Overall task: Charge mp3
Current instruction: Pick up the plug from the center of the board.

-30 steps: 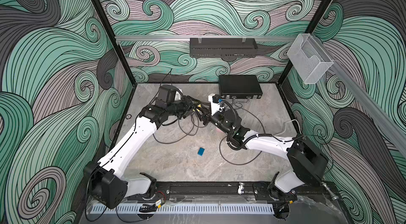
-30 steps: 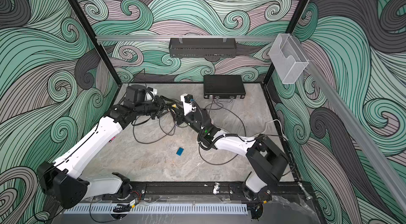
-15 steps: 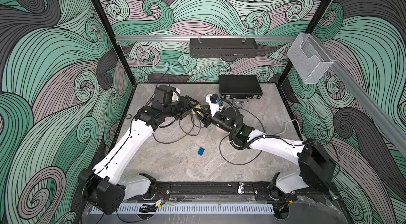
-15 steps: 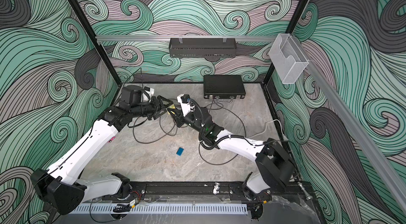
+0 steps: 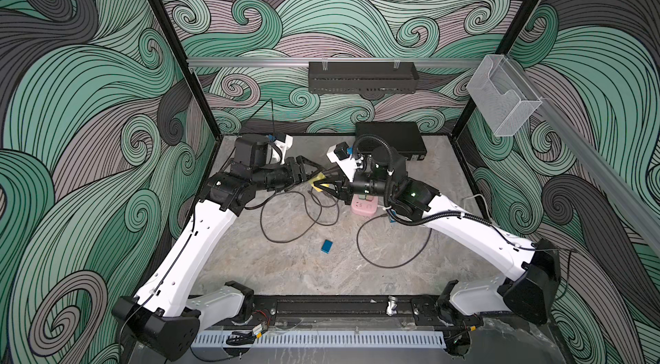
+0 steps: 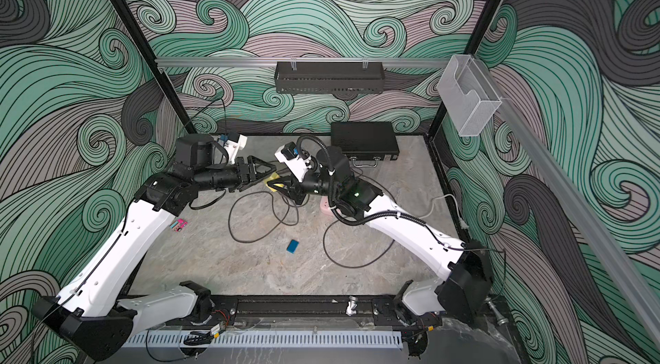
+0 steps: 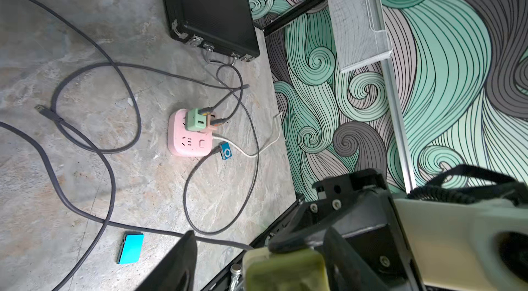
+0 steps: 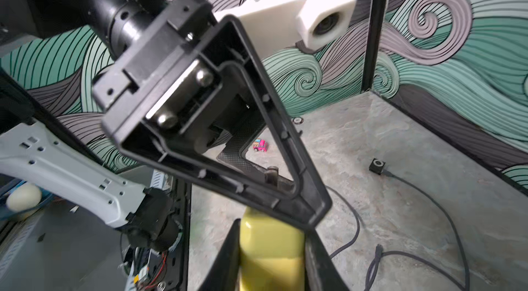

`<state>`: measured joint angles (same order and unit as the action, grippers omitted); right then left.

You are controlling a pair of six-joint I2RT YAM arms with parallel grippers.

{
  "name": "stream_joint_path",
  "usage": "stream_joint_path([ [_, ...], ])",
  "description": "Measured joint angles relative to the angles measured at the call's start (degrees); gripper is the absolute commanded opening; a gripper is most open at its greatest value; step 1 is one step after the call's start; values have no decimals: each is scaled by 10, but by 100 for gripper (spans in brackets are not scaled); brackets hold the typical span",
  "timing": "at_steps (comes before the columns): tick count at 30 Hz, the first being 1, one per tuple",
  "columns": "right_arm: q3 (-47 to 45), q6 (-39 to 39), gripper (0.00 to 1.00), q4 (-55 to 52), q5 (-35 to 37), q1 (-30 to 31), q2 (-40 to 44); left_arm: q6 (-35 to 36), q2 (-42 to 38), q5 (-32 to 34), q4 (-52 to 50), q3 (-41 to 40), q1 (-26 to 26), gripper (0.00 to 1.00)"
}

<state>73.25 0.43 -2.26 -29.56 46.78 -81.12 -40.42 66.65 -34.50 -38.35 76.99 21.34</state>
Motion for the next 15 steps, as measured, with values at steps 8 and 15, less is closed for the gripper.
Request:
stream_joint_path([
  [8,30,-41,0,-87,-18,0,-21,32,0,-42,-32,0,0,65],
  [15,32,-62,0,-109,-8,1,-21,47,0,-56,-60,-2,-1,64],
])
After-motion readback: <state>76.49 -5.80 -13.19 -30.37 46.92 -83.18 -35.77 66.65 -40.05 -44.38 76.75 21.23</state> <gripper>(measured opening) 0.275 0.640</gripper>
